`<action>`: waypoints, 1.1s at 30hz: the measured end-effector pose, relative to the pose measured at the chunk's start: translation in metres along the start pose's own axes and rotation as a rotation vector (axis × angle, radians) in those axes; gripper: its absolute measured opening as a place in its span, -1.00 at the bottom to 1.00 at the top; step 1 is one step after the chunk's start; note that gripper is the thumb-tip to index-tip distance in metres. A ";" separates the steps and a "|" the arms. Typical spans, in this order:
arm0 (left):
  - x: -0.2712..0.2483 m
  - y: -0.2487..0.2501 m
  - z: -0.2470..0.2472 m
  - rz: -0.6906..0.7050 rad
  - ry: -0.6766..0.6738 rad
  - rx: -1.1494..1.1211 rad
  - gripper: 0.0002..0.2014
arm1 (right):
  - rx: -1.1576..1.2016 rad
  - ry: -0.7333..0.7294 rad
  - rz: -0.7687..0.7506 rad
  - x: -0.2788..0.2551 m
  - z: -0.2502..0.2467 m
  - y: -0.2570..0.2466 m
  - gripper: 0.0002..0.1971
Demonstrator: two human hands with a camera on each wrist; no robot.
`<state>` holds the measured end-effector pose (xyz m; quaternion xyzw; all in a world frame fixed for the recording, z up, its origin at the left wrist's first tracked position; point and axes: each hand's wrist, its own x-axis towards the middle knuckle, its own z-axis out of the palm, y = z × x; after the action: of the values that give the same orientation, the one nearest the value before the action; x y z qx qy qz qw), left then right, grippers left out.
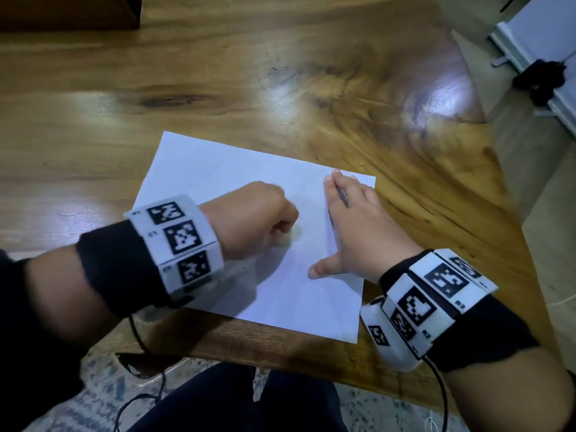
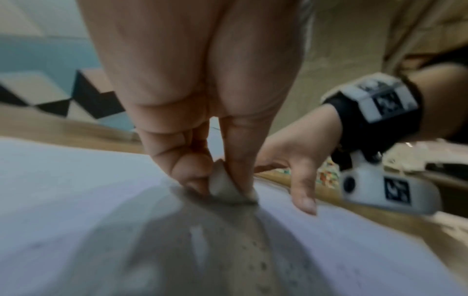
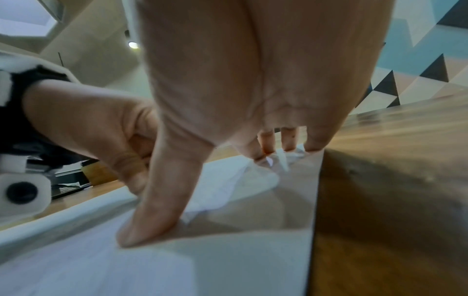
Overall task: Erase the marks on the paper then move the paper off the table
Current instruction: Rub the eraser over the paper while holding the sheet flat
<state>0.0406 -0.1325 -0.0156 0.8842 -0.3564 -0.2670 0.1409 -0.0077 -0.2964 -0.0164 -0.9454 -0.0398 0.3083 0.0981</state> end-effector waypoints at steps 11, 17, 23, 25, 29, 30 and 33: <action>0.055 0.000 -0.034 -0.140 0.257 -0.024 -0.87 | 0.006 0.019 -0.002 0.001 0.002 0.002 0.40; 0.024 -0.007 -0.017 -0.017 -0.028 0.010 -0.94 | 0.029 0.022 -0.006 0.001 0.003 0.003 0.40; 0.047 0.004 -0.021 -0.029 0.195 0.024 -0.89 | -0.002 0.012 -0.006 0.001 0.002 0.002 0.40; 0.039 0.004 -0.011 0.019 0.152 -0.006 -0.94 | -0.004 0.011 -0.011 0.001 0.002 0.002 0.39; -0.014 0.006 0.024 0.188 -0.017 0.040 -0.90 | 0.024 0.006 -0.009 0.001 0.001 0.003 0.38; -0.024 0.005 0.029 0.163 -0.043 0.040 -0.89 | 0.025 0.006 -0.009 0.001 0.001 0.002 0.38; -0.018 0.001 0.027 0.238 -0.028 0.139 -0.75 | 0.014 0.005 -0.009 0.000 0.002 0.001 0.38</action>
<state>0.0131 -0.1222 -0.0304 0.8395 -0.4784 -0.2353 0.1050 -0.0082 -0.2974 -0.0181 -0.9452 -0.0418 0.3058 0.1061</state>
